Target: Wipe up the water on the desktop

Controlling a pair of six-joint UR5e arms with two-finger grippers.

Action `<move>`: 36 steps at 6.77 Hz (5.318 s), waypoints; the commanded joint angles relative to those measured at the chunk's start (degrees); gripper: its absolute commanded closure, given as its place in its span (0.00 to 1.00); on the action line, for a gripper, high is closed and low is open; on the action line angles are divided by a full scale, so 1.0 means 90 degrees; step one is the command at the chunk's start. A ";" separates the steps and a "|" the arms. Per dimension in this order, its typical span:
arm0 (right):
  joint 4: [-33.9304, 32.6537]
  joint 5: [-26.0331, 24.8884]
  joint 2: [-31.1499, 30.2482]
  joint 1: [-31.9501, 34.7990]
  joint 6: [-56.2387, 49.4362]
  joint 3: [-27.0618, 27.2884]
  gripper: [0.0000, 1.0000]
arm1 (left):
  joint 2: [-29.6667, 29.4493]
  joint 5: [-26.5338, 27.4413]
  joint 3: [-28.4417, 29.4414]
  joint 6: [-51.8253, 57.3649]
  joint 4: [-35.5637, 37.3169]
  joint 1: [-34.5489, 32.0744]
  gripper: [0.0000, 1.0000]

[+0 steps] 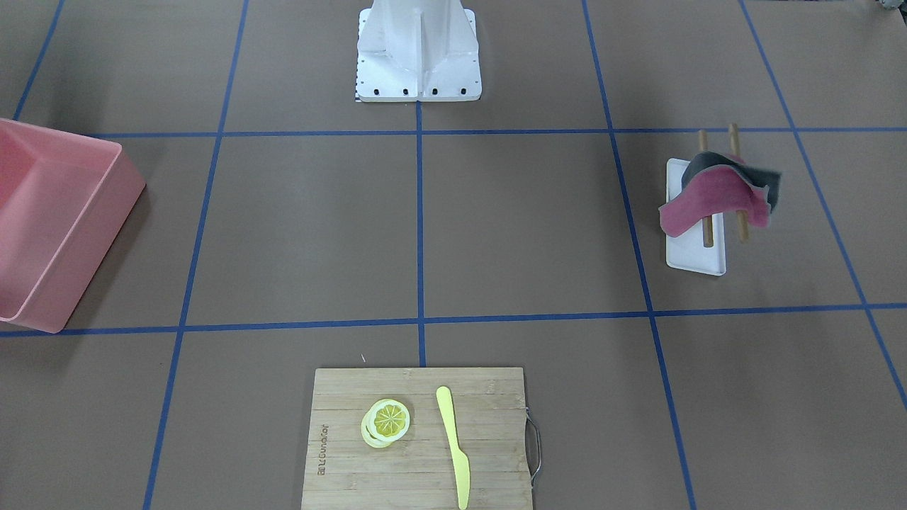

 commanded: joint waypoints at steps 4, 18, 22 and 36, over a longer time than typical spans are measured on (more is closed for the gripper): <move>-0.0014 0.0081 0.0019 0.0000 0.0010 0.0078 0.00 | -0.0047 0.0039 -0.0483 0.0036 -0.0029 0.0037 0.02; 0.2203 0.0325 0.0391 -0.1729 0.4395 0.0781 0.00 | 0.0177 -0.0693 -0.0289 -0.4526 -0.5120 0.2806 0.02; 0.2203 0.0325 0.0391 -0.1738 0.4395 0.0781 0.00 | 0.0187 -0.0645 -0.0152 -0.5306 -0.5752 0.3230 0.63; 0.2174 -0.3657 0.4242 -0.6336 0.7217 0.0743 0.00 | -0.1820 -0.1035 -0.0611 -1.0629 -0.5635 0.2293 1.00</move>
